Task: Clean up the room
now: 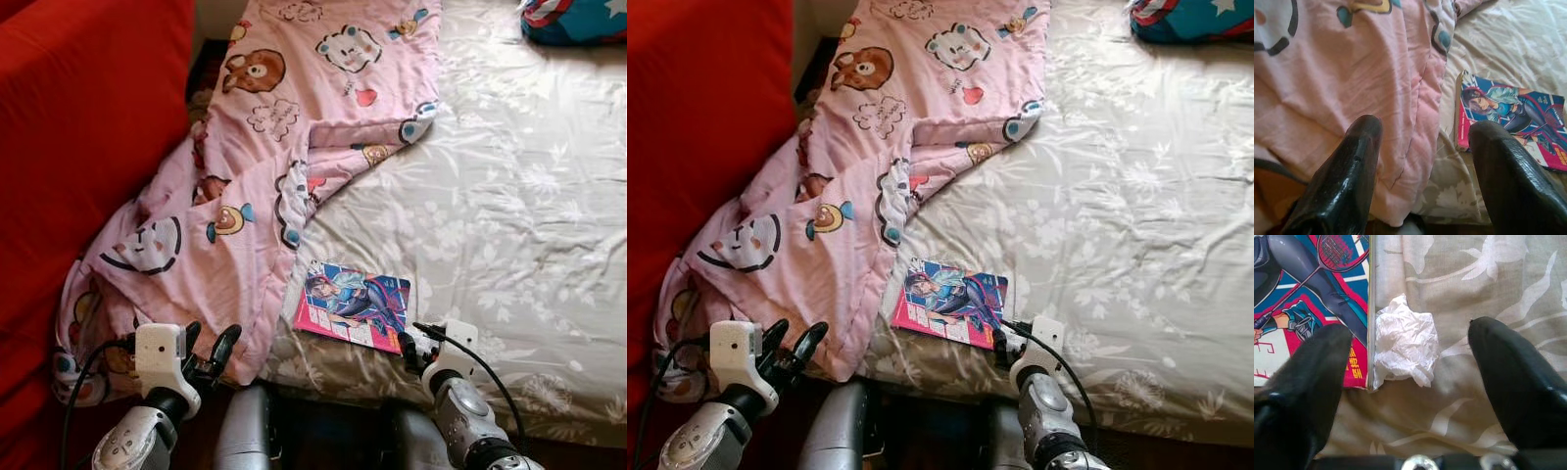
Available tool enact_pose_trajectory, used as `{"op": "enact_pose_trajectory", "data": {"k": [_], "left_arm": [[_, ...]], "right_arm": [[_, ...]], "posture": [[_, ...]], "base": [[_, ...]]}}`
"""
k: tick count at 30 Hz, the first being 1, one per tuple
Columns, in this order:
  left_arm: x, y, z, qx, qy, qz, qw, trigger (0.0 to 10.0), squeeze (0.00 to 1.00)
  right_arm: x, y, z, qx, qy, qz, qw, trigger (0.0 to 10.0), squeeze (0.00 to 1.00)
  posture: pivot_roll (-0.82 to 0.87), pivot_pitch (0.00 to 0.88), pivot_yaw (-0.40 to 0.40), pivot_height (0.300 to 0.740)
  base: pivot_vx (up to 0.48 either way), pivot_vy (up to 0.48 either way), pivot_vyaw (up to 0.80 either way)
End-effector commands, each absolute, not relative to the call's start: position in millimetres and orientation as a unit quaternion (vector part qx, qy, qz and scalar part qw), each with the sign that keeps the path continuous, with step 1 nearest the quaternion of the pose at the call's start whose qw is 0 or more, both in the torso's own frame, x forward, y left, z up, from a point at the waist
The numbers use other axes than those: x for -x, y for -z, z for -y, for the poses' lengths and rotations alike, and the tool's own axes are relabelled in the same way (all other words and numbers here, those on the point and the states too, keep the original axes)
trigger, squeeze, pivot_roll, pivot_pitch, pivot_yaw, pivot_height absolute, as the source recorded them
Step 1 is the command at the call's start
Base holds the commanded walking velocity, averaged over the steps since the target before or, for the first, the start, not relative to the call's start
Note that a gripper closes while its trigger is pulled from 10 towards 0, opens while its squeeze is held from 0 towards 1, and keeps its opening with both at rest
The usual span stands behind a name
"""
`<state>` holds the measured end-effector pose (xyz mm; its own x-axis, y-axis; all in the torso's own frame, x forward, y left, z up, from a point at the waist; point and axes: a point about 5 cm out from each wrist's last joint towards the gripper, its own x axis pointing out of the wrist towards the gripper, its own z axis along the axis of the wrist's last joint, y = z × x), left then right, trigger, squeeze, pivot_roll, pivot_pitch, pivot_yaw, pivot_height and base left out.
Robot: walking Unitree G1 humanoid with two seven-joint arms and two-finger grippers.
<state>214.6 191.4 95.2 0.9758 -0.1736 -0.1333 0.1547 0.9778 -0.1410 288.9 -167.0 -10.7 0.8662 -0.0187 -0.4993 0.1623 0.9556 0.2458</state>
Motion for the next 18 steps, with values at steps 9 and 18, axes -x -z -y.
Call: {"op": "enact_pose_trajectory", "data": {"k": [9,18], "left_arm": [[-204.0,-95.0,-194.5,0.059,0.068,-0.086,0.992,10.0,0.00],[-200.1,-95.1,-193.3,0.057,0.065,-0.089,0.992,10.0,0.00]], "right_arm": [[-281.7,19.2,167.6,-0.139,0.051,-0.287,0.946,0.0,0.00],[-280.4,21.2,167.1,-0.132,0.051,-0.300,0.943,10.0,0.00]], "posture": [[0.19,0.337,0.017,0.645],[0.19,0.346,0.015,0.645]], "base": [[0.000,0.000,0.00],[0.000,0.000,0.00]]}}
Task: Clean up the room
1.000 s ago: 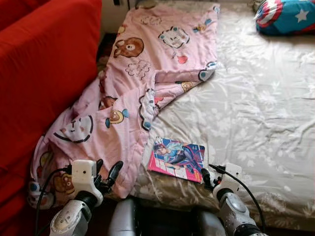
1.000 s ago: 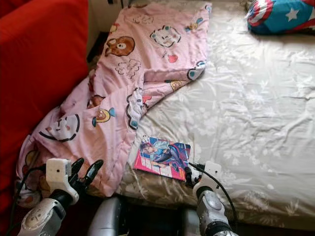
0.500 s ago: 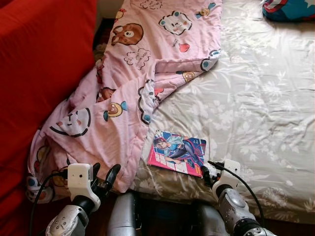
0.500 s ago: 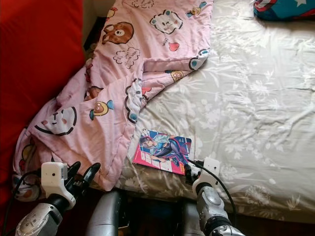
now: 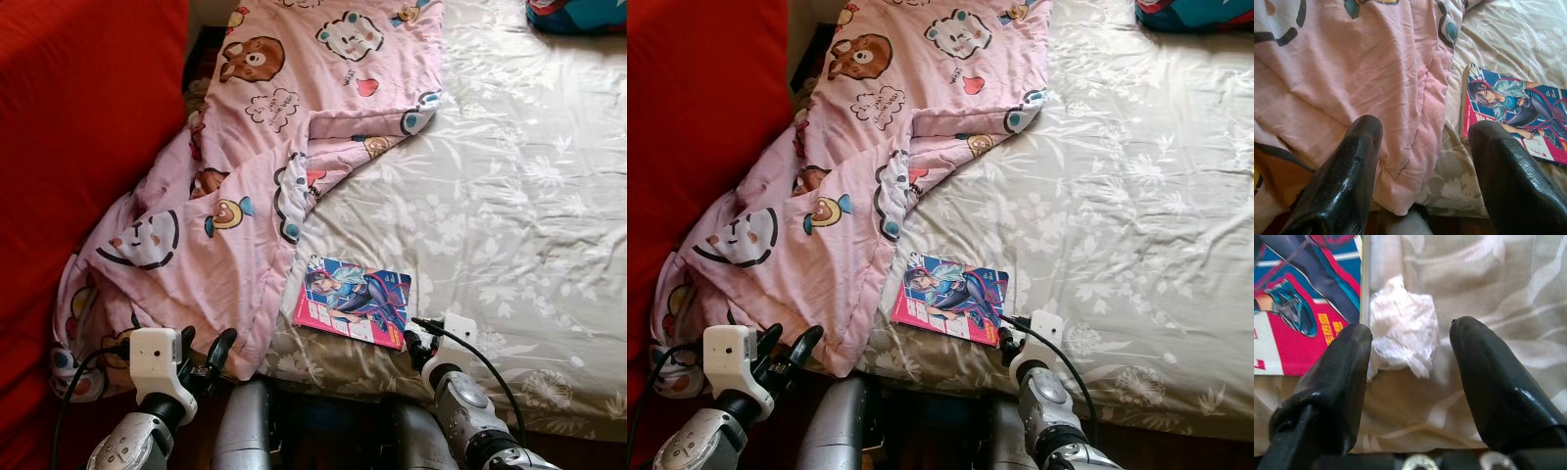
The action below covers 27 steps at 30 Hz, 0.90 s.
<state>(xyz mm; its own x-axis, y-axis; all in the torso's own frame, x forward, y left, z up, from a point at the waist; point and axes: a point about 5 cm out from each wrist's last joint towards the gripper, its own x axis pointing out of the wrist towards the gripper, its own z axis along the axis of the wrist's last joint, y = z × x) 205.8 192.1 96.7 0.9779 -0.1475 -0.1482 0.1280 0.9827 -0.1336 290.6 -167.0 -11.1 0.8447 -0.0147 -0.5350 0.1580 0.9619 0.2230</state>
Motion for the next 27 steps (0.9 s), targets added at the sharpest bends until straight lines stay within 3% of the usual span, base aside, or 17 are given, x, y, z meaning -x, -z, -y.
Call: {"op": "enact_pose_trajectory", "data": {"k": [1,2,3,4,5,27], "left_arm": [[-198.2,-94.7,-193.3,0.056,0.064,-0.091,0.992,10.0,0.00],[-197.3,-94.5,-193.4,0.056,0.063,-0.091,0.992,10.0,0.00],[-196.5,-94.4,-193.6,0.055,0.062,-0.092,0.992,10.0,0.00],[-196.4,-94.3,-193.7,0.055,0.062,-0.093,0.992,10.0,0.00],[-195.9,-94.0,-193.9,0.055,0.061,-0.093,0.992,10.0,0.00],[-201.1,-89.1,-199.2,0.050,0.044,-0.090,0.994,10.0,0.00]], "right_arm": [[-281.0,20.9,166.5,-0.135,0.051,-0.300,0.943,10.0,0.00],[-281.5,20.5,165.8,-0.137,0.050,-0.299,0.943,9.6,0.00],[-282.4,19.7,164.2,-0.142,0.046,-0.298,0.943,6.0,0.00],[-282.8,19.5,163.4,-0.144,0.045,-0.297,0.943,6.0,0.00],[-283.1,19.2,162.6,-0.144,0.042,-0.297,0.943,0.0,0.00],[-284.7,17.7,164.8,-0.141,0.043,-0.295,0.944,0.0,0.00]], "posture": [[0.19,0.348,0.015,0.645],[0.20,0.348,0.014,0.645],[0.20,0.348,0.014,0.645],[0.20,0.348,0.014,0.645],[0.20,0.348,0.012,0.645],[0.19,0.317,0.004,0.645]], "base": [[0.000,0.000,0.00],[0.000,0.000,0.00],[0.000,0.000,0.00],[0.000,0.000,0.00],[0.000,0.000,0.00],[0.000,0.000,0.00]]}}
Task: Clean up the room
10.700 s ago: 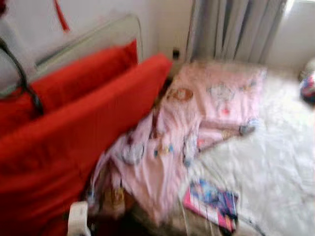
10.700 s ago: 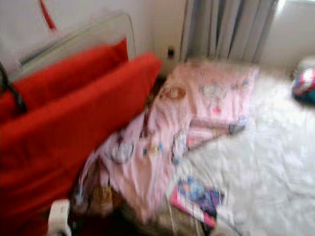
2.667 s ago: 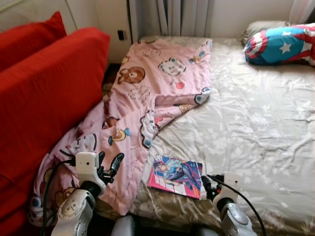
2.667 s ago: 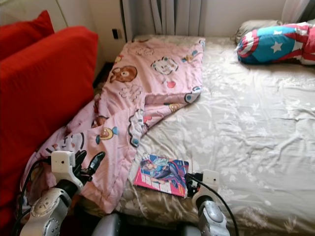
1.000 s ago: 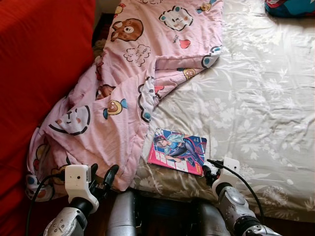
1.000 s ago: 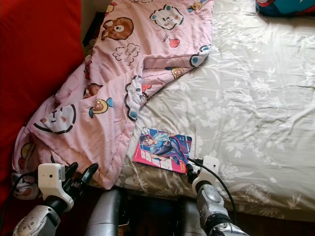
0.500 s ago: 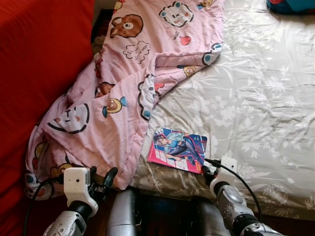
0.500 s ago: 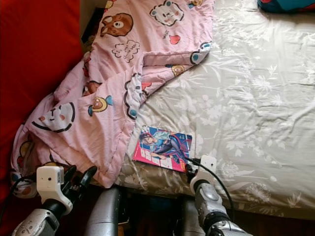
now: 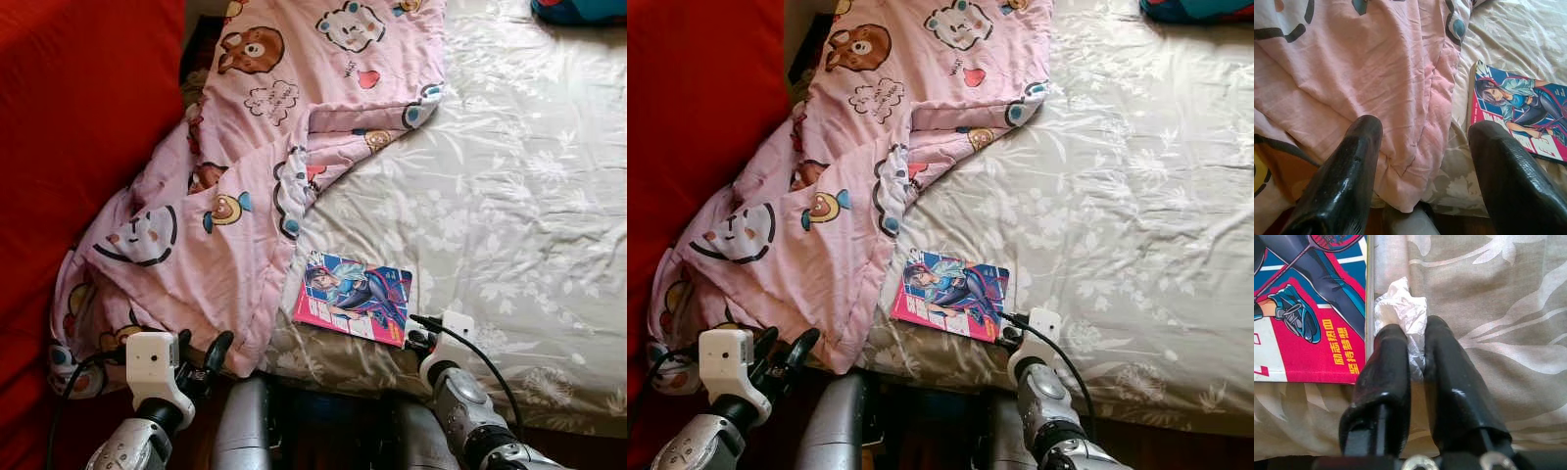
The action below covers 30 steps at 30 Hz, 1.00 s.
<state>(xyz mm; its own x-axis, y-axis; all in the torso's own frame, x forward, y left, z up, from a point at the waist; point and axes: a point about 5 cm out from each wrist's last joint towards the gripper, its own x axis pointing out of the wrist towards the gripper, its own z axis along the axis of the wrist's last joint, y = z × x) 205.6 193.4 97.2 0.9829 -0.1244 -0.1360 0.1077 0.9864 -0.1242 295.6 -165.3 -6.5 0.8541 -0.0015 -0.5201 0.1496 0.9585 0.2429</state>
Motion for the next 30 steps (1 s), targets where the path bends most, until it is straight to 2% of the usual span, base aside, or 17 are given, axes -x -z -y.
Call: {"op": "enact_pose_trajectory", "data": {"k": [1,9,13,21,23,29,30], "left_arm": [[-201,-89,-199,0.050,0.044,-0.090,0.994,10.0,0.00],[-218,-89,-197,0.050,0.043,-0.075,0.995,10.0,0.00],[-227,-87,-199,0.047,0.035,-0.071,0.996,10.0,0.00],[-240,-74,-201,0.059,0.016,-0.072,0.996,10.0,0.00],[-243,-70,-198,0.061,0.020,-0.074,0.995,10.0,0.00],[-249,-56,-190,0.068,0.027,-0.087,0.994,10.0,0.00],[-250,-54,-188,0.070,0.029,-0.088,0.993,10.0,0.00]], "right_arm": [[-285,18,165,-0.141,0.043,-0.295,0.944,0.0,0.00],[-277,24,168,-0.141,0.047,-0.296,0.944,0.0,0.00],[-277,21,172,-0.161,0.056,-0.261,0.950,0.0,0.00],[-264,15,187,-0.142,0.075,-0.167,0.973,0.0,0.00],[-255,12,189,-0.116,0.064,-0.133,0.982,0.0,0.00],[-231,18,195,-0.109,0.068,-0.123,0.984,0.0,0.00],[-228,19,198,-0.107,0.074,-0.126,0.984,0.7,0.00]], "posture": [[0.19,0.317,0.004,0.645],[0.18,0.260,-0.007,0.645],[0.17,0.223,-0.013,0.645],[0.09,0.139,-0.022,0.645],[0.07,0.117,-0.022,0.645],[0.01,0.061,-0.028,0.645],[0.00,0.054,-0.029,0.645]], "base": [[0.000,0.000,0.00],[0.000,0.000,0.00],[0.000,0.000,0.00],[0.000,0.000,0.00],[0.000,0.000,0.00],[0.000,0.000,0.00],[0.000,0.000,0.00]]}}
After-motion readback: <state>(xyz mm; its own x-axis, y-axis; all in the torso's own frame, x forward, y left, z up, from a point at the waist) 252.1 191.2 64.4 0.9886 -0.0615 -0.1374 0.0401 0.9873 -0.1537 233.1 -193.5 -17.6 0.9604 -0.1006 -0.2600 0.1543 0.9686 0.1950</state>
